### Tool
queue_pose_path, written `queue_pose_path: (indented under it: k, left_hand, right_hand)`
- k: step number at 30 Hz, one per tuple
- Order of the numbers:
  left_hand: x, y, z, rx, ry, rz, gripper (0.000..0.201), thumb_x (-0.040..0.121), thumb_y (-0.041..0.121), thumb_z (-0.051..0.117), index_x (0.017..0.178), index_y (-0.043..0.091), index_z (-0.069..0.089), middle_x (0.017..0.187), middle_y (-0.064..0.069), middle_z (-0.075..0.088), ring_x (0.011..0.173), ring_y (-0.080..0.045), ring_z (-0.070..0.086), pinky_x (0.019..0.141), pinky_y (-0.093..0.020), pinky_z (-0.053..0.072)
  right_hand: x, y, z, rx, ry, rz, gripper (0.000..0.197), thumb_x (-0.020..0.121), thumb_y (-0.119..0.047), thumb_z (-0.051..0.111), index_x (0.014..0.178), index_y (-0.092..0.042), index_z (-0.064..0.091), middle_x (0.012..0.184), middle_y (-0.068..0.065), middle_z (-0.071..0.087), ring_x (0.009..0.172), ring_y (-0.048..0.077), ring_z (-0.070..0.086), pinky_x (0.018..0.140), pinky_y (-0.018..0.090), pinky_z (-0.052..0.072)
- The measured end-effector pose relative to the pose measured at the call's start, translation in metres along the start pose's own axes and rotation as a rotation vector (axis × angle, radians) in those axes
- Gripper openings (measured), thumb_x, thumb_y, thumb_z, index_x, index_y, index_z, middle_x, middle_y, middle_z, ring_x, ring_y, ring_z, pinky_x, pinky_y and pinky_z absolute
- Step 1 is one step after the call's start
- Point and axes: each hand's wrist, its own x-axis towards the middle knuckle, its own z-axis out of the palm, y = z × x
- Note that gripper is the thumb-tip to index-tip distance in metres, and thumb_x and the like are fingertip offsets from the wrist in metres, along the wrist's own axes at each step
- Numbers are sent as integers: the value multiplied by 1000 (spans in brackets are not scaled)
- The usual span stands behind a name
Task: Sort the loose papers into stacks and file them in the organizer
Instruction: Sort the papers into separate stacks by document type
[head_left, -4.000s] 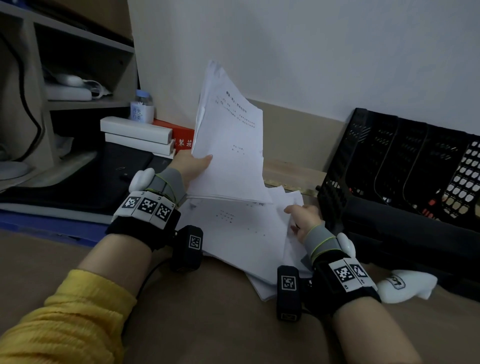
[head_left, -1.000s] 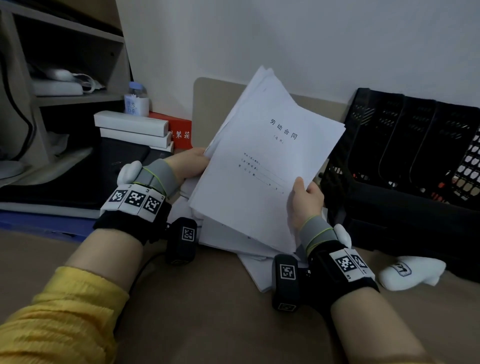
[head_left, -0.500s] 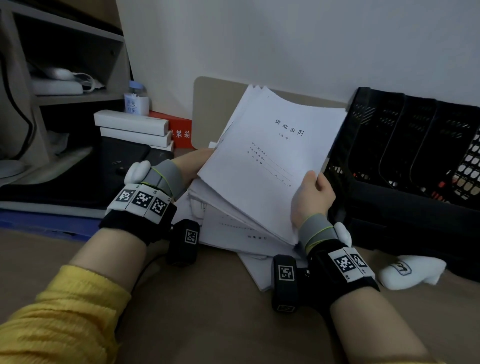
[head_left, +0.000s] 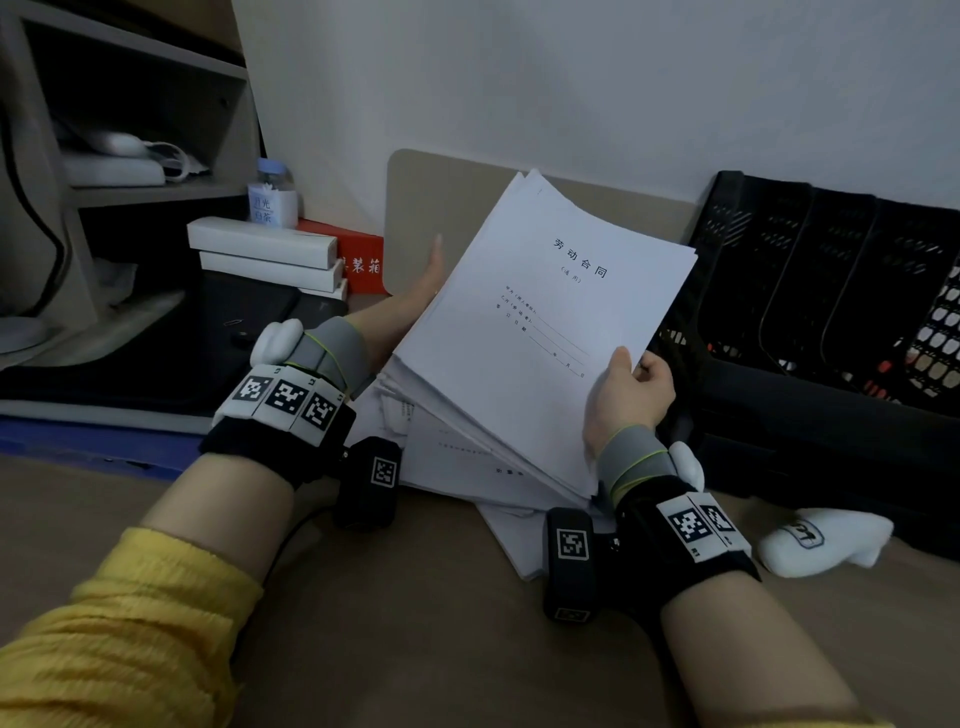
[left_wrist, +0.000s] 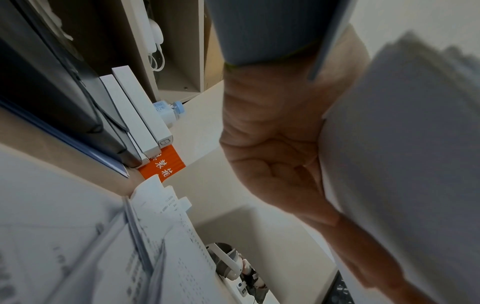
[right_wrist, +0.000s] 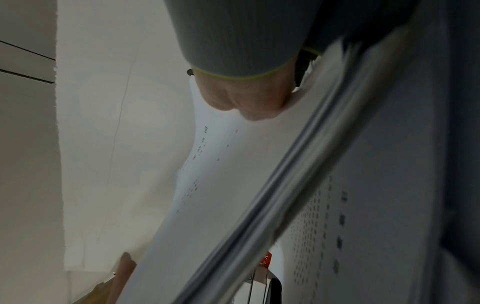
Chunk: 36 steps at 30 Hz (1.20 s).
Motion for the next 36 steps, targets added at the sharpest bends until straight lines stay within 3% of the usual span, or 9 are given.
queue_pose_path:
  k: [1,3,6,11,20,27,31,34,36]
  left_hand:
    - [2,1,-2,41,-51,76,68,98,60,20,93,9,64,65,-12,69,70,-22,68,69,-26,58]
    - [11,4,7,-150,-45,13,67,100,54,23,69,13,65,45,1,63,44,-5,63,39,-9,43]
    - [12,2,5,-41,-123,32,25,102,26,40,98,21,64,72,11,75,64,-1,71,59,-14,56]
    - [14,-6,-9,143,-183,20,11,94,11,58,99,11,67,91,-1,74,73,-10,73,68,-21,59]
    - [17,-5,-14,113,-125,68,9,92,9,60,96,13,66,81,6,76,71,-8,73,63,-19,57]
    - [16,-2,-16,123,-41,57,6,92,8,60,92,10,65,81,3,72,62,-5,71,56,-16,56]
    - [19,-1,-17,162,58,20,23,93,12,60,115,3,61,96,-5,69,79,-16,71,71,-26,60]
    - [22,-2,-20,297,139,-21,27,93,15,62,115,0,61,111,-14,67,102,-31,65,95,-41,52]
    - [25,-3,-21,346,174,-53,22,94,15,61,112,2,60,98,-10,67,87,-26,65,80,-31,57]
  right_hand:
    - [1,0,0,-8,2,4,10,90,-19,58,82,-21,52,76,-3,42,69,12,43,64,19,40]
    - [2,0,0,-14,11,15,9,89,-21,59,93,-15,54,83,1,46,73,14,46,64,17,41]
    - [2,-2,0,-22,24,19,13,87,-23,61,93,-13,54,83,1,48,70,13,47,60,16,40]
    - [-2,-5,0,-17,23,59,25,82,-24,61,72,-17,40,70,-2,38,56,13,31,52,22,34]
    - [-4,-8,0,17,-108,201,44,82,-18,55,63,-24,16,60,-4,14,57,16,11,51,25,12]
    - [3,-3,-1,-121,-223,371,21,89,-19,53,70,-19,44,61,0,40,52,16,33,51,23,27]
    - [10,2,-2,-196,-238,423,30,95,-19,42,121,-10,52,104,5,60,86,22,54,67,32,42]
    - [12,2,-5,-337,-215,467,45,92,-20,43,135,-6,43,133,12,49,118,32,47,97,41,41]
    - [12,2,-6,-373,-225,477,46,92,-18,43,136,-7,41,135,11,46,124,35,44,101,42,38]
